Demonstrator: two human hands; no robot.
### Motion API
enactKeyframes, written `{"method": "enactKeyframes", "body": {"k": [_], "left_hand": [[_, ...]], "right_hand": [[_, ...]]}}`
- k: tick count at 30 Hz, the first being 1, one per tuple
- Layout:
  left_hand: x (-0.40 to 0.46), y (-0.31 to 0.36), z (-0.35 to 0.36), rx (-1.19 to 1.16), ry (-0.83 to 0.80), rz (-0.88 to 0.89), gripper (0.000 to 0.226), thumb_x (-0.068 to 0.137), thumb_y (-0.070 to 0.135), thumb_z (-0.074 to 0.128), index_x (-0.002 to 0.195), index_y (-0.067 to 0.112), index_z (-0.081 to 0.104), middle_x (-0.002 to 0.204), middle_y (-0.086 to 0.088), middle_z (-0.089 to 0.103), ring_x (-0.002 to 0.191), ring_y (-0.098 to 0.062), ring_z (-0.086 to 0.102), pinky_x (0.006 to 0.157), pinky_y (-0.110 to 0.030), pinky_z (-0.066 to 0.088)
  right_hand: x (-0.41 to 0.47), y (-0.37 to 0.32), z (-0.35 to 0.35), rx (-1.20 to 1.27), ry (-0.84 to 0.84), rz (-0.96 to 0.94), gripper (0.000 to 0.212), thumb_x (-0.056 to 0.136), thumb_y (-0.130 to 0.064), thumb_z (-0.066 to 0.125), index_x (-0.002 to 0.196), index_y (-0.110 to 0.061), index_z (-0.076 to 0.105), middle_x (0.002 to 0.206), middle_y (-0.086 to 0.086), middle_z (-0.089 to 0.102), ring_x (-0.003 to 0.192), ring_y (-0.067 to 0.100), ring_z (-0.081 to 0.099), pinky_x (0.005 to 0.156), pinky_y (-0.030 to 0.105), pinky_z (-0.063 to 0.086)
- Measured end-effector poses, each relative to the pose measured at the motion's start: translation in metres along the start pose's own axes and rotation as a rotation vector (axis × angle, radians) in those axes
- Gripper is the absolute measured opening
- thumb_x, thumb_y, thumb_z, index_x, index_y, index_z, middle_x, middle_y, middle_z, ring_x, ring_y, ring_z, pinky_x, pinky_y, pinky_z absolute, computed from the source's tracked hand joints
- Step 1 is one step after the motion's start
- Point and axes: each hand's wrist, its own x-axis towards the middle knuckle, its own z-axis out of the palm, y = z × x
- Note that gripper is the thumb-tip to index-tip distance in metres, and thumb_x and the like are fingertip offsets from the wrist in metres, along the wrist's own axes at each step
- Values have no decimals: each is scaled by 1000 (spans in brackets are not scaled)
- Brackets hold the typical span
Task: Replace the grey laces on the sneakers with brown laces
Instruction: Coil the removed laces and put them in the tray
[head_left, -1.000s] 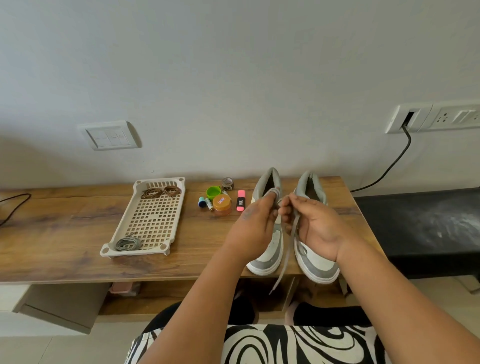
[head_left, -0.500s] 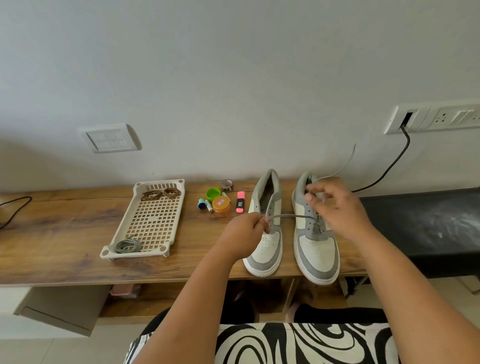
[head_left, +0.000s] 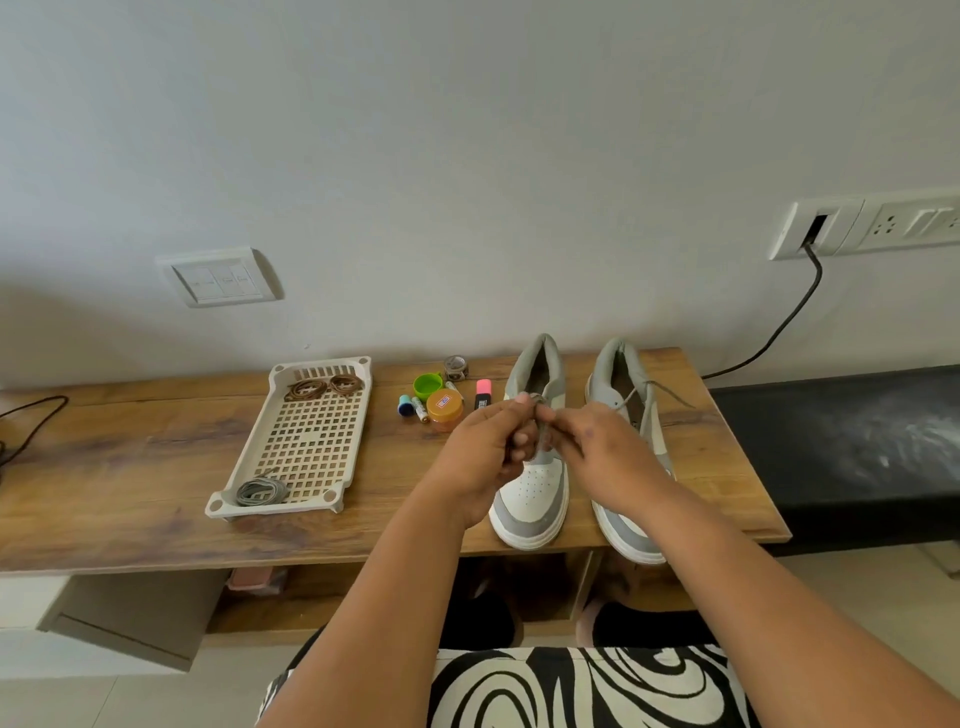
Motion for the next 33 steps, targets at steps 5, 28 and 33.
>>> {"method": "enactKeyframes", "body": {"k": [5,28,33], "left_hand": [[0,0,4,-264,-4,113,32,105,16,37,122,6,63,99,-4,72,83,-13,65,68,-26,43],[8,-20,-7,1029,110,258,19,105,22,40,110,15,57,83,3,59,71,-7,50,66,-22,40],[8,-15,-5,840,145,183,25,106,22,41,107,10,63,85,0,62,77,-16,51,72,-38,46]], "right_hand": [[-4,-17,-2,127,-79,5,17,101,-16,50,95,-14,65,71,-21,52,69,-16,54,63,8,37],[1,13,-52,1714,245,504,67,93,-70,29,108,-17,67,90,4,68,72,15,58,69,29,43],[-2,29,-50,256,186,434,64,96,-64,19,123,-25,61,121,0,62,115,20,54,93,37,42]]}}
